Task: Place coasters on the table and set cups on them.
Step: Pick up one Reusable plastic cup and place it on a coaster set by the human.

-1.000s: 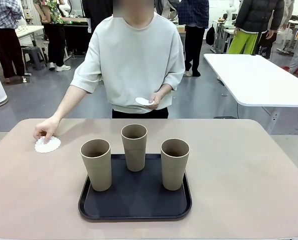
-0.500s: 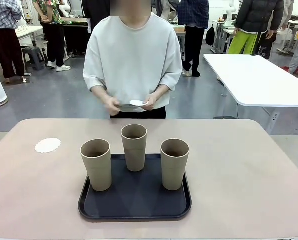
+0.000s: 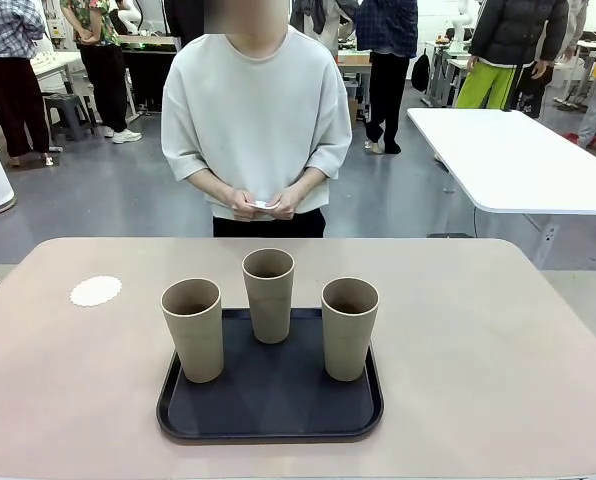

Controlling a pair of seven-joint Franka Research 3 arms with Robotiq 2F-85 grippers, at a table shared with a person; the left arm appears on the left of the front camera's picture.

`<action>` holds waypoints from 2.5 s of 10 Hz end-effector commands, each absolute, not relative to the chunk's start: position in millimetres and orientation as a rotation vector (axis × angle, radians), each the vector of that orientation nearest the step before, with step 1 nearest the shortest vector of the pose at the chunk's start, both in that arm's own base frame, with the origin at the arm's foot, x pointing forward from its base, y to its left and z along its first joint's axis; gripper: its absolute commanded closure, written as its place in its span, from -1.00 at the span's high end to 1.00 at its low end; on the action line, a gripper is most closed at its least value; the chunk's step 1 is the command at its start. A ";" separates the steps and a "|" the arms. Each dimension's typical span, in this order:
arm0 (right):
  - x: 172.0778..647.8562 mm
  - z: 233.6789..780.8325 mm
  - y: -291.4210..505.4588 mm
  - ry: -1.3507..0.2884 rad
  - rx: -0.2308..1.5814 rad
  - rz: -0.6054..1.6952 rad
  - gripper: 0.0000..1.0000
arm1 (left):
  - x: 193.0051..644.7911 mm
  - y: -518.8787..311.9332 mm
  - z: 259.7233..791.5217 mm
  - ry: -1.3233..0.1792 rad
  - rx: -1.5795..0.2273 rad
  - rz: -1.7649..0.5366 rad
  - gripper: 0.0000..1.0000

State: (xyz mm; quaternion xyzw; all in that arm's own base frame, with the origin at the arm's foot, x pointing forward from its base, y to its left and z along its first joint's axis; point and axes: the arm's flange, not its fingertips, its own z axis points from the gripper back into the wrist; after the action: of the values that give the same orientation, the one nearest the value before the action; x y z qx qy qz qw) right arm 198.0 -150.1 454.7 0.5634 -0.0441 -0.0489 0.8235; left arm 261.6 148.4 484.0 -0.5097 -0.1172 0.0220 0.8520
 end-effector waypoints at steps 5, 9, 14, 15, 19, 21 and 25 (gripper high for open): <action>198.0 454.9 -150.2 -0.092 1.206 -0.105 1.00 | 302.6 95.5 546.2 -0.323 -0.654 -0.407 1.00; 198.0 454.9 -150.2 -0.092 1.206 -0.105 1.00 | 322.3 6.0 547.3 -0.285 -0.209 -0.898 1.00; 198.0 454.9 -150.2 -0.092 1.206 -0.105 1.00 | 334.6 -70.8 496.1 -0.292 -0.029 -1.164 1.00; 198.0 454.9 -150.2 -0.092 1.206 -0.105 1.00 | 335.0 -72.5 491.3 -0.392 -0.040 -1.103 1.00; 198.0 454.9 -150.2 -0.092 1.206 -0.105 1.00 | 330.7 -72.4 503.9 -0.256 -0.048 -1.148 1.00; 198.0 454.9 -150.2 -0.092 1.206 -0.105 1.00 | 331.3 -71.8 498.7 -0.273 -0.054 -1.152 1.00; 198.0 454.9 -150.2 -0.092 1.206 -0.105 1.00 | 344.2 -31.6 459.7 -0.760 -0.742 -1.332 1.00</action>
State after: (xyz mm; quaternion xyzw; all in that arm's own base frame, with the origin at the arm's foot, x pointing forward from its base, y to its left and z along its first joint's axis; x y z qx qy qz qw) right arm 198.3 -149.4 454.6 0.5618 -0.0427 -0.0496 0.8247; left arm 351.4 -41.7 495.8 -0.2230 -0.2942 -0.5796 0.7264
